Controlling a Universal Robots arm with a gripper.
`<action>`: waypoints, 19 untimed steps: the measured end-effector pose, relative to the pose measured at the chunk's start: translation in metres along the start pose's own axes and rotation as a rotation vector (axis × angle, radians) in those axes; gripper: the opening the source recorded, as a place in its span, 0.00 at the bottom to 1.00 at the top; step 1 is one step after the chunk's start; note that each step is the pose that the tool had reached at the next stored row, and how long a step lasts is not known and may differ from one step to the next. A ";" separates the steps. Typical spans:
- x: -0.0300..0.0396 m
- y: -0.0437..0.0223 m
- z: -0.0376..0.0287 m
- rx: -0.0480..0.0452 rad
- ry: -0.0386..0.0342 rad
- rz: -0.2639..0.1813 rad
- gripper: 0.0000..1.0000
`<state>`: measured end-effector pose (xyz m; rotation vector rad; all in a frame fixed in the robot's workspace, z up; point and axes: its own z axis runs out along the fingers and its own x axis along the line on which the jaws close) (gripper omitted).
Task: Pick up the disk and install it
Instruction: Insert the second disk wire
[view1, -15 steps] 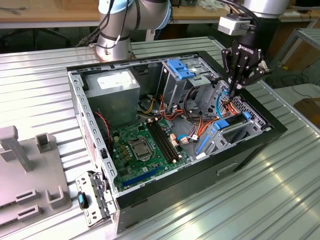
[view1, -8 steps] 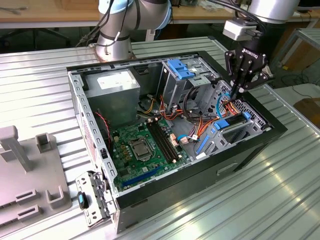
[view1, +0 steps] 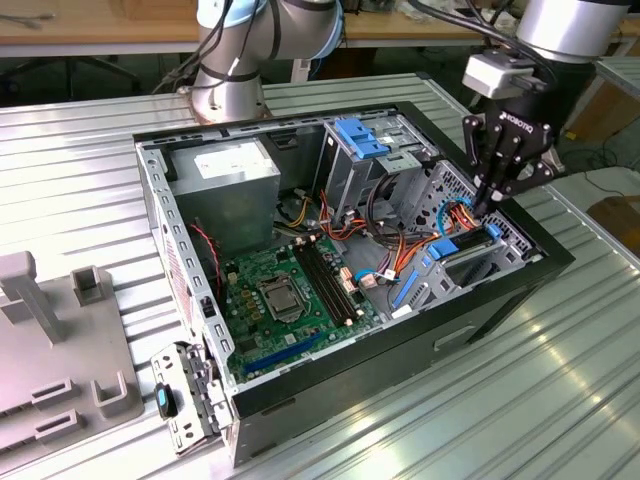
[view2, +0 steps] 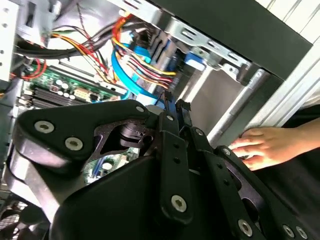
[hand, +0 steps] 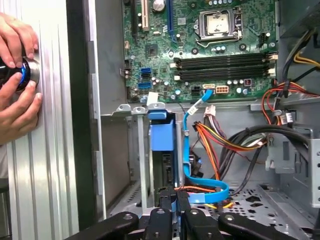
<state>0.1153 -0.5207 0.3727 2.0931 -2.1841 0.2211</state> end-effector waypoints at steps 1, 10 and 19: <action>0.0014 0.0004 0.0004 -0.0002 -0.0036 0.000 0.16; 0.0238 0.0033 0.0105 -0.0034 -0.0794 0.001 0.16; 0.0232 0.0125 0.0168 0.0173 -0.1229 -0.017 0.16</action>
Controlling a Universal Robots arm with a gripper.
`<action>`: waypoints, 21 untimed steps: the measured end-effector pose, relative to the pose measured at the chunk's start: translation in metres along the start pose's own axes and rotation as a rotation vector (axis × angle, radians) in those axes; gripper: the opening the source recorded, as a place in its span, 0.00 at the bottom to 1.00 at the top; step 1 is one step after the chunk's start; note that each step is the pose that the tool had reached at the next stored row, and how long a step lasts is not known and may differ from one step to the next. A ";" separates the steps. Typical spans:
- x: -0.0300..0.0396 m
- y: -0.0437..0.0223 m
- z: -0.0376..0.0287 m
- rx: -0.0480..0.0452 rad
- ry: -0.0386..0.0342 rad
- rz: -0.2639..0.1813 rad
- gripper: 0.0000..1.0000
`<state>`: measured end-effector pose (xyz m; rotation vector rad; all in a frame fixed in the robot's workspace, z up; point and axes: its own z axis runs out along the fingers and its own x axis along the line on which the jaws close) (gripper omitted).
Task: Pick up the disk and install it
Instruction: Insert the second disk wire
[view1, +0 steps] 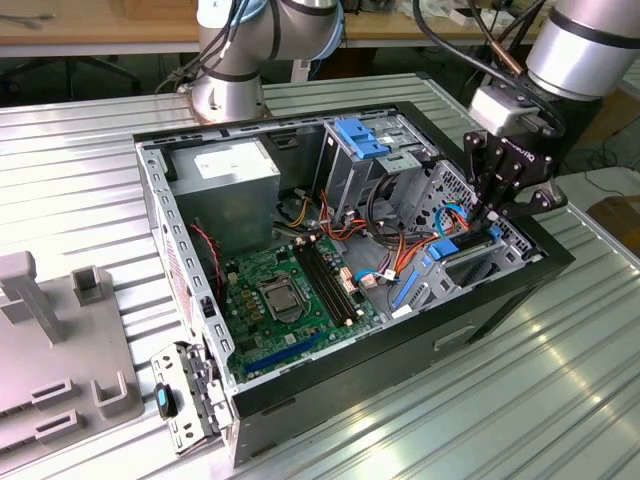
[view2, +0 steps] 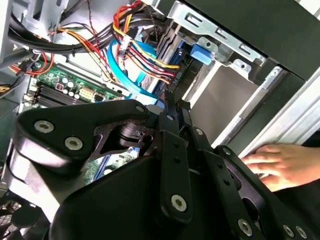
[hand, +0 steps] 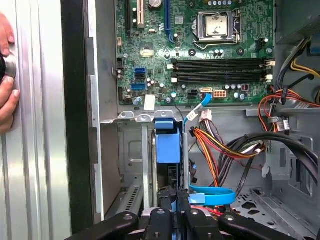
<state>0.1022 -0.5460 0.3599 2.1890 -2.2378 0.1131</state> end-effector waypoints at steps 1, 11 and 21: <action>0.0004 0.0001 0.0012 -0.0002 -0.0120 0.000 0.16; 0.0026 0.0003 0.0071 0.0021 -0.0333 -0.037 0.16; 0.0028 -0.0016 0.0104 0.0025 -0.0335 -0.042 0.16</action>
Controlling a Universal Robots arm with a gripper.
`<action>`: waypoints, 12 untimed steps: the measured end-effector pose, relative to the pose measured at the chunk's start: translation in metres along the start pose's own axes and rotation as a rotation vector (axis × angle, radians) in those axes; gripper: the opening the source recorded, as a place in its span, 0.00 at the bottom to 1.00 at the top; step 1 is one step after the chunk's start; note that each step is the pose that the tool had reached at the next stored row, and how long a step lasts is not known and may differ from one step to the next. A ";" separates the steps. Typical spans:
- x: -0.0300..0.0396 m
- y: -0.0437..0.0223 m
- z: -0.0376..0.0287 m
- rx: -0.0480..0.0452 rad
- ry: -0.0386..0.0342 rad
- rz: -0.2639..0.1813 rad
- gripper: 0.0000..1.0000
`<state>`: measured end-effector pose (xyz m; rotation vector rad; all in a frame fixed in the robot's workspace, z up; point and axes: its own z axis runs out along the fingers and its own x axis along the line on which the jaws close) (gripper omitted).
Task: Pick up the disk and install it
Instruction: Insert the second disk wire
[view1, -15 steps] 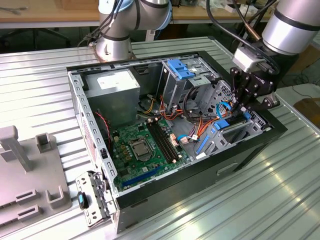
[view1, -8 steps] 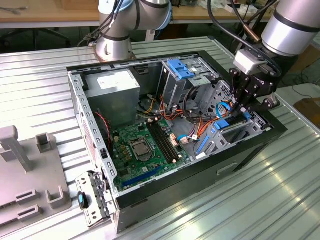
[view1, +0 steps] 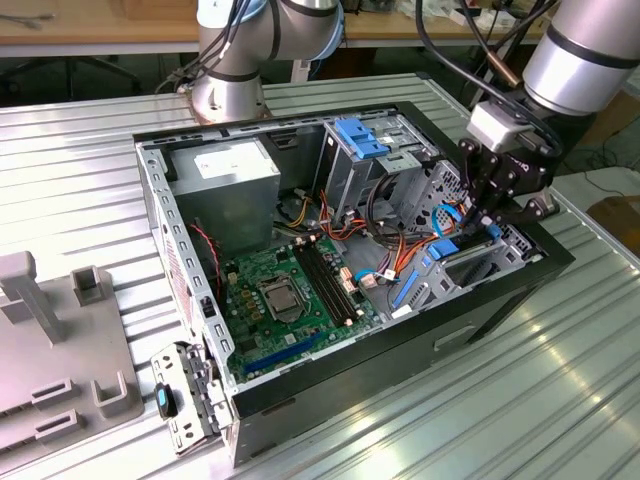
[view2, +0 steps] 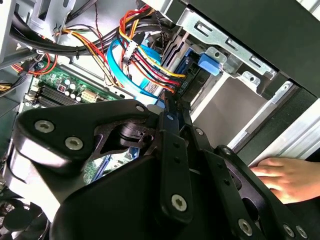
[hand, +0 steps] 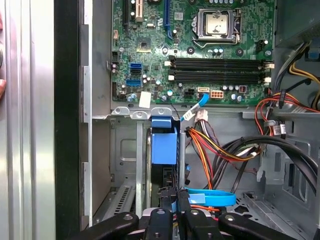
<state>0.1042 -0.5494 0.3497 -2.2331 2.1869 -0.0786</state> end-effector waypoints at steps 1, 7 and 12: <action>0.0000 0.0000 0.0005 0.0000 -0.0001 0.000 0.16; -0.0001 0.0001 0.0030 0.0000 -0.0002 0.000 0.16; -0.0001 0.0002 0.0053 0.0000 -0.0004 0.000 0.16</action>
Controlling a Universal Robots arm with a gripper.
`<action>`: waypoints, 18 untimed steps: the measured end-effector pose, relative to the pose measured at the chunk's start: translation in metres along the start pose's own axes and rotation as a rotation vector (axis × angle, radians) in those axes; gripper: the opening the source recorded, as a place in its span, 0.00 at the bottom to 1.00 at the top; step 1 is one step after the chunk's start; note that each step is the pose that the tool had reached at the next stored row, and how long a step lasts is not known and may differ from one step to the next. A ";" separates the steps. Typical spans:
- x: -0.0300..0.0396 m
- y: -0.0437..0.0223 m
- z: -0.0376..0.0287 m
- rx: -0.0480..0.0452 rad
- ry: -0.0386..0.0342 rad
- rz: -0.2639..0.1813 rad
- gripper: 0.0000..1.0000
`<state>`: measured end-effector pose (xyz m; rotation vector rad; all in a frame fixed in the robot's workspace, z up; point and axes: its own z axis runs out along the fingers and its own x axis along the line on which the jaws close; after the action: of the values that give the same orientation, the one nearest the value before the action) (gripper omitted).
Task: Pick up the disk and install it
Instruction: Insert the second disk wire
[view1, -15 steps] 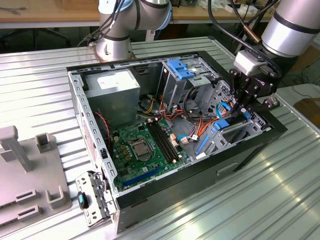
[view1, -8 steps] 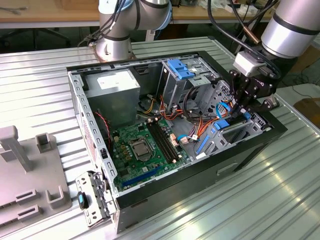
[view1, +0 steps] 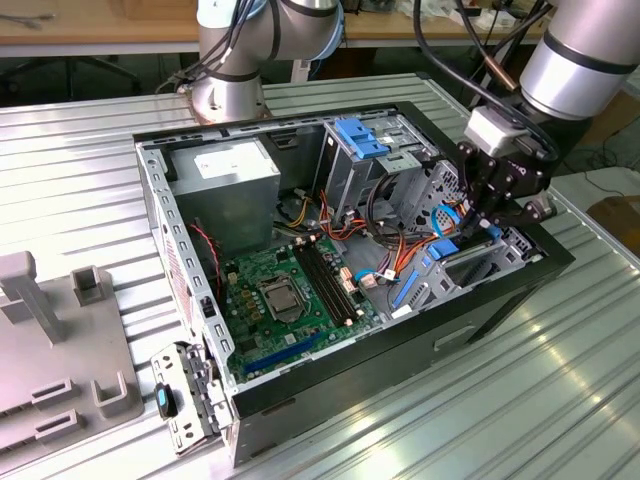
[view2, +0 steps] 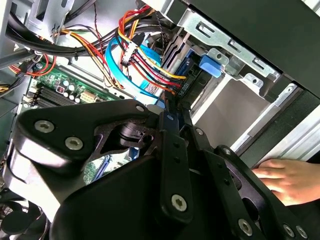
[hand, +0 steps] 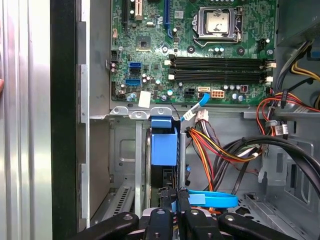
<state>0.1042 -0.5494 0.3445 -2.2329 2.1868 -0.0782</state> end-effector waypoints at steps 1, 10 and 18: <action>0.0000 0.0000 0.0005 0.0000 -0.0001 0.000 0.16; -0.0001 0.0002 0.0041 0.0000 -0.0002 0.000 0.16; -0.0002 0.0003 0.0072 0.0000 -0.0021 0.000 0.16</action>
<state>0.1042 -0.5495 0.3373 -2.2318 2.1858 -0.0758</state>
